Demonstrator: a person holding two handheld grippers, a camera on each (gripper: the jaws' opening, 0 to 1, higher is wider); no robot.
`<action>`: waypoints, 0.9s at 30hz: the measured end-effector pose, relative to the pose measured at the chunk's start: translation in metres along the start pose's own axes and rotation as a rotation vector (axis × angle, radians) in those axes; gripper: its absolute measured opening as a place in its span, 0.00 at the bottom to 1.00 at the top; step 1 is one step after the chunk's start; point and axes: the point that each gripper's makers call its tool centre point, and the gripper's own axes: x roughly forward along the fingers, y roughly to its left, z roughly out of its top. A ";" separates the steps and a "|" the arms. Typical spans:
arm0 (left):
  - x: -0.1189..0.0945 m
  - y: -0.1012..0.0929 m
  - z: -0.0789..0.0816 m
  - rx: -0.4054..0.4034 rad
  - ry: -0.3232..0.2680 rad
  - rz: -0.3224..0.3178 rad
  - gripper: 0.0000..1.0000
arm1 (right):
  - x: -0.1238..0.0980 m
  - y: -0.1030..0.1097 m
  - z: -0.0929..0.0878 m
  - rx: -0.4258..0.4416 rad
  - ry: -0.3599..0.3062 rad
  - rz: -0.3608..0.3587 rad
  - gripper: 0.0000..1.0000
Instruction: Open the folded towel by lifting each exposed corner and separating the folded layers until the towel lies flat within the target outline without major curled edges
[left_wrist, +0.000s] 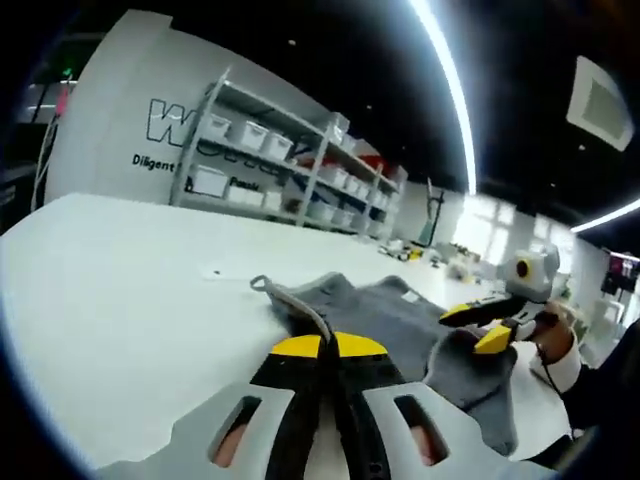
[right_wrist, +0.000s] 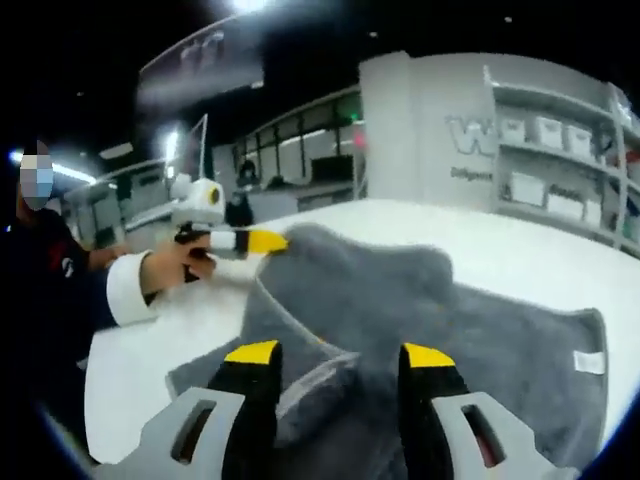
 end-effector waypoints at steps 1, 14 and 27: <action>0.000 0.000 0.000 -0.001 0.000 0.000 0.02 | 0.001 0.004 -0.002 -0.012 0.009 0.004 0.51; 0.000 0.005 0.003 0.001 0.000 0.003 0.02 | -0.004 0.057 0.005 -0.193 -0.037 0.133 0.62; -0.003 0.003 -0.001 0.010 -0.002 0.020 0.02 | 0.007 0.018 -0.027 -0.249 0.099 -0.007 0.35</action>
